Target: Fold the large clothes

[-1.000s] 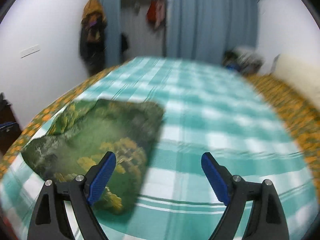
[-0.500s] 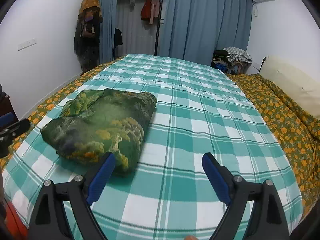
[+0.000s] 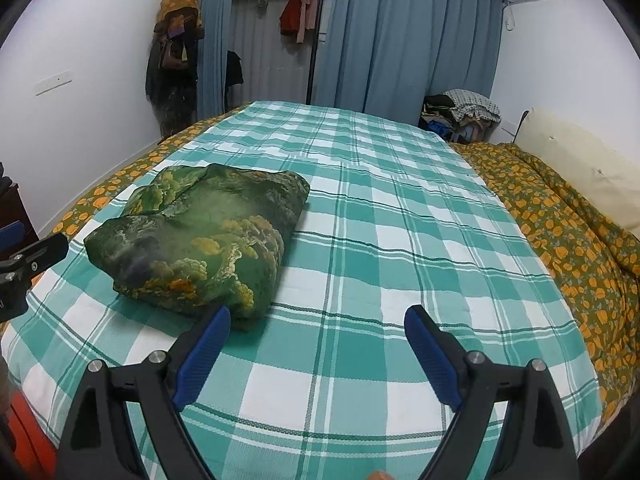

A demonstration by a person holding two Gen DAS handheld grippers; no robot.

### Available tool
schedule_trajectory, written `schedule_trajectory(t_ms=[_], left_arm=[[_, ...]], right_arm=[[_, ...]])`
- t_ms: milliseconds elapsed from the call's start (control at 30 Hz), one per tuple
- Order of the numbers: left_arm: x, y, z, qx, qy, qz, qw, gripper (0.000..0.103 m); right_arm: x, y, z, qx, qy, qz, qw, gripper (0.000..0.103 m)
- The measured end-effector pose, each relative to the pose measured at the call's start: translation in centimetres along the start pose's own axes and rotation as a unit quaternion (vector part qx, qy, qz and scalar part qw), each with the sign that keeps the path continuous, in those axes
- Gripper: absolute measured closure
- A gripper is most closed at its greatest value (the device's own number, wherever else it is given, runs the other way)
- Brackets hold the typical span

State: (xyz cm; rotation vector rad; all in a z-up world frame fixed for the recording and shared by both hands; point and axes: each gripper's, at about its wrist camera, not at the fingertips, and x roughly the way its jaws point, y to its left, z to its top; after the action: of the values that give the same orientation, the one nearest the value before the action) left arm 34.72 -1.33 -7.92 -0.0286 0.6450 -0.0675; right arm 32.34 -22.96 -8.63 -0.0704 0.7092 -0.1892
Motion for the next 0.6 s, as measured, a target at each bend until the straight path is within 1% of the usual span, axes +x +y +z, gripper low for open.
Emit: schedule_trajectory(t_ms=[100,200,333,467,533,600], left_arm=[[-0.1,-0.3,-0.1,0.006,0.02,0.011,0.9997,0.0],[-0.6,-0.9,-0.2,0.032,0.034,0.029,0.9985,0.0],[-1.6,-1.5,-0.2,0.05,0.047,0.027,0.9973,0.0],[-2.4,-2.3,-0.1,0.072,0.051,0.04,0.9953,0.0],[-2.7,-2.5,-0.1,0.076,0.056,0.049,0.9944,0.0],[-2.9,-2.4,0.0,0.068,0.062,0.044,0.9948,0.0]], right_arm=[[-0.6,0.1,-0.1,0.002,0.005,0.01,1.0,0.012],[-1.2,0.5,-0.2,-0.003,0.01,0.015,1.0,0.012],[-2.0,1.0,-0.2,-0.006,0.018,0.027,0.999,0.012],[-3.1,1.5,0.0,-0.008,0.021,0.031,0.999,0.012],[-3.5,1.6,0.2,-0.008,0.024,0.034,0.999,0.012],[-4.0,1.8,0.3,-0.008,0.026,0.035,0.999,0.012]])
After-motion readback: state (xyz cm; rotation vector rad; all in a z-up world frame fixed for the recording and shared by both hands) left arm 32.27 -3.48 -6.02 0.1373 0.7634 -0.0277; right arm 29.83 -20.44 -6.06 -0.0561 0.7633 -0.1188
